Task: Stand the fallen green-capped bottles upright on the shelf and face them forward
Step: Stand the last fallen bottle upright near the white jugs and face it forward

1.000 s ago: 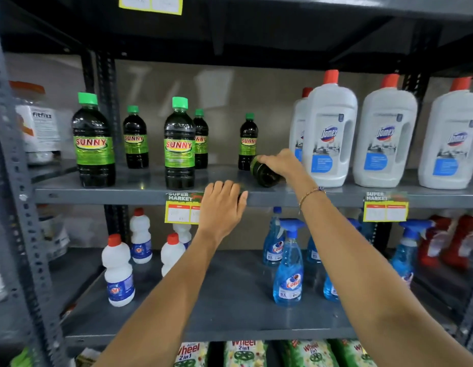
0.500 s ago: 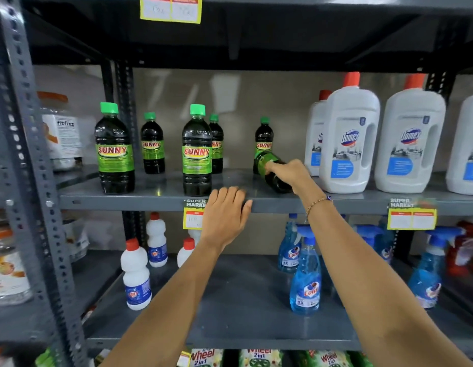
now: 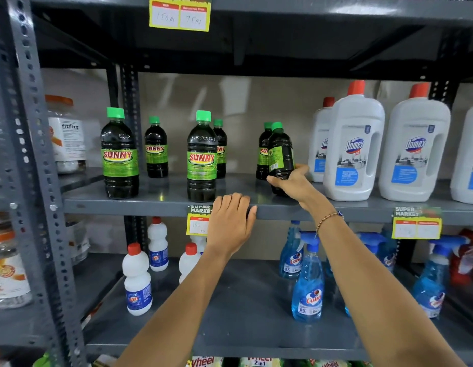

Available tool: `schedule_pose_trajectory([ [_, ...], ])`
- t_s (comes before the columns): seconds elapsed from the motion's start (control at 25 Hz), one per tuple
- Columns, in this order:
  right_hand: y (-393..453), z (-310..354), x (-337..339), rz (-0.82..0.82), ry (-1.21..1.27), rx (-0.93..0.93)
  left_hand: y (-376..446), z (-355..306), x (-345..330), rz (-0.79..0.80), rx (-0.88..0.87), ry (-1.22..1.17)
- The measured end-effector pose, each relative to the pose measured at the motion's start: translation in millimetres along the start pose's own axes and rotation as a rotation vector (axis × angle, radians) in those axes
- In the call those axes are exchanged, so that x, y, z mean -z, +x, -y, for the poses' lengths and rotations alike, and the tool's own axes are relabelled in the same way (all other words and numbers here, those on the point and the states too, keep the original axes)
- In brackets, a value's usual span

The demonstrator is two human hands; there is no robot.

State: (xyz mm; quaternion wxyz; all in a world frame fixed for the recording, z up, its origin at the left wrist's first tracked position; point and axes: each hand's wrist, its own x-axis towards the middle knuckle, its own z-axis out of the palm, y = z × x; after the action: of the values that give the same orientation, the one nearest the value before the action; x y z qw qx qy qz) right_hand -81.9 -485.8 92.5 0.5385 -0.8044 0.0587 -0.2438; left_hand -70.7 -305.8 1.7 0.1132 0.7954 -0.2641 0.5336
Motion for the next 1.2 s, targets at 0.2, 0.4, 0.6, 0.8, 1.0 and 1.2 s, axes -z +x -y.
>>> schedule_pose_trajectory([
  [0.2, -0.5, 1.5, -11.6, 0.014, -0.344, 0.029, 0.0, -0.1, 5.2, 0.032, 0.006, 0.007],
  [0.4, 1.9, 7.0, -1.1, 0.234, -0.198, -0.066, -0.2, -1.2, 7.0, 0.051, 0.006, 0.009],
  [0.6, 4.3, 6.9, -4.4, 0.114, 0.04, 0.016, 1.2, 0.2, 6.0, 0.067, 0.004, 0.023],
  [0.8, 3.9, -0.8, -5.4, 0.067, 0.009, 0.039, -0.9, -1.0, 4.3, 0.045, 0.006, 0.024],
  [1.0, 1.1, 2.7, -4.5, 0.088, 0.012, 0.058, -0.9, -1.6, 3.6, 0.034, 0.006, 0.025],
  [1.2, -1.5, 1.8, -6.7, 0.056, -0.08, 0.089, -1.1, -0.4, 0.0, 0.012, 0.012, 0.026],
])
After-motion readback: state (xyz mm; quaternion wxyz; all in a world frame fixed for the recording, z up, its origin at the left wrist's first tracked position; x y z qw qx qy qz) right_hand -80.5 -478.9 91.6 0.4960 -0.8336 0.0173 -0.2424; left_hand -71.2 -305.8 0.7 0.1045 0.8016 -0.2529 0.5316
